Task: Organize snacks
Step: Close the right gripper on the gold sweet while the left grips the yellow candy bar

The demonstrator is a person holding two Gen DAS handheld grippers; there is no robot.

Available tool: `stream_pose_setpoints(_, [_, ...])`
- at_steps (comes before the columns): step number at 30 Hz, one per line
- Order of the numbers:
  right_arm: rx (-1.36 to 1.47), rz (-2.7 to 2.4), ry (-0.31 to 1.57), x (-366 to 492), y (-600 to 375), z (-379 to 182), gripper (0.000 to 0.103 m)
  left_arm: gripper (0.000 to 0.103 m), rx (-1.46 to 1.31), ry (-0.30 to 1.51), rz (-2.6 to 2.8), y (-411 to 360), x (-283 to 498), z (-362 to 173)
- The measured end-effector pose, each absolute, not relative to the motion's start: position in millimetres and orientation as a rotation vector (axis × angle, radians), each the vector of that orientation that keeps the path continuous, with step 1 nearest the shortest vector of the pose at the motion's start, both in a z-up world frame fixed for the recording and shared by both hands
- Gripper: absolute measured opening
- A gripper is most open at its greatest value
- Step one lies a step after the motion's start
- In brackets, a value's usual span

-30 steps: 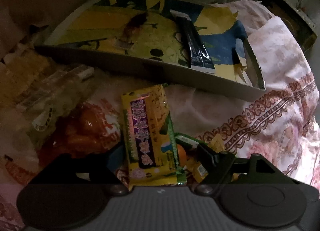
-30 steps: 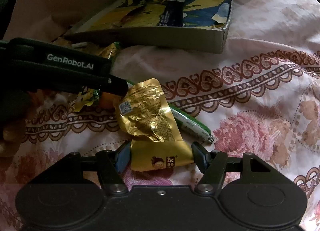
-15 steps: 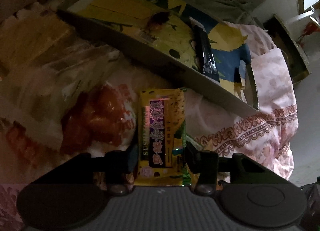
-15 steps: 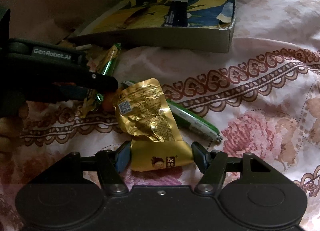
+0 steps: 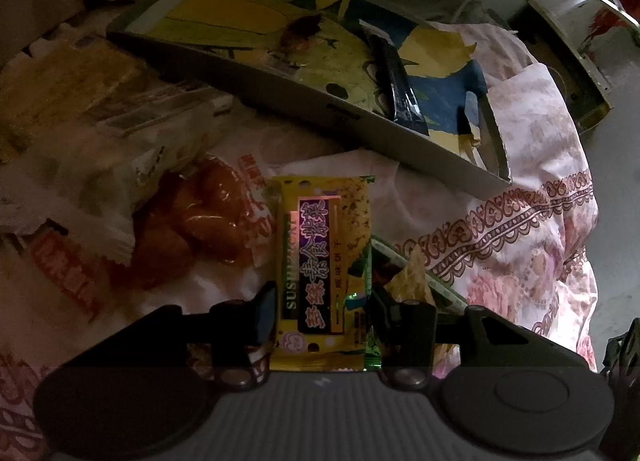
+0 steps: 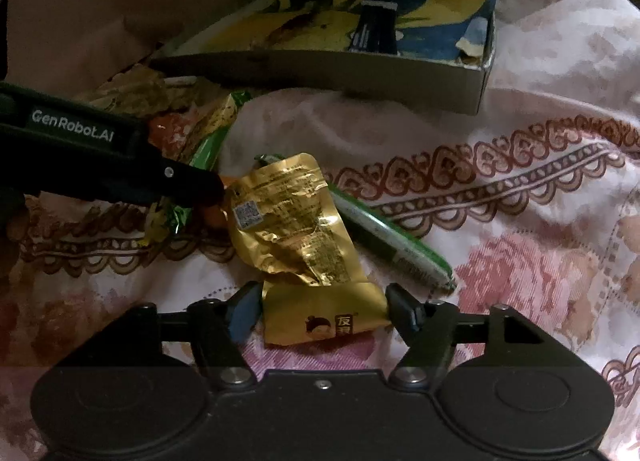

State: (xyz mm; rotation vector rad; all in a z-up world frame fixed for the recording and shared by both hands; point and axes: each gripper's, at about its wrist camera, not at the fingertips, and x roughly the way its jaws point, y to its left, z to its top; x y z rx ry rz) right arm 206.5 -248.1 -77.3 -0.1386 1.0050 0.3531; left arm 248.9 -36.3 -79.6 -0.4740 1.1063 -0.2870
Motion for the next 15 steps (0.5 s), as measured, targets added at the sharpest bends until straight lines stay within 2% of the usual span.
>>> stream_pose_setpoints(4, [-0.146,0.352,0.969,205.1,-245.1,-79.8,0.075,0.052,-0.465,1.103,-0.289,-35.4,246.8,-77.7])
stream_pose_setpoints(6, [-0.159,0.352,0.953,204.0,-242.9,-80.0,0.066,0.052,-0.463,1.101,-0.291,-35.2,244.9,-76.1])
stream_pose_setpoints(9, [-0.136,0.351,0.949,203.5,-244.4,-76.8,0.059,0.052,-0.463,1.099,-0.289,-35.1,242.4,-73.3])
stream_pose_setpoints(15, [-0.120,0.347,0.944,200.2,-246.4,-69.4,0.058,0.052,-0.464,1.082,-0.294,-35.1,235.5,-63.6])
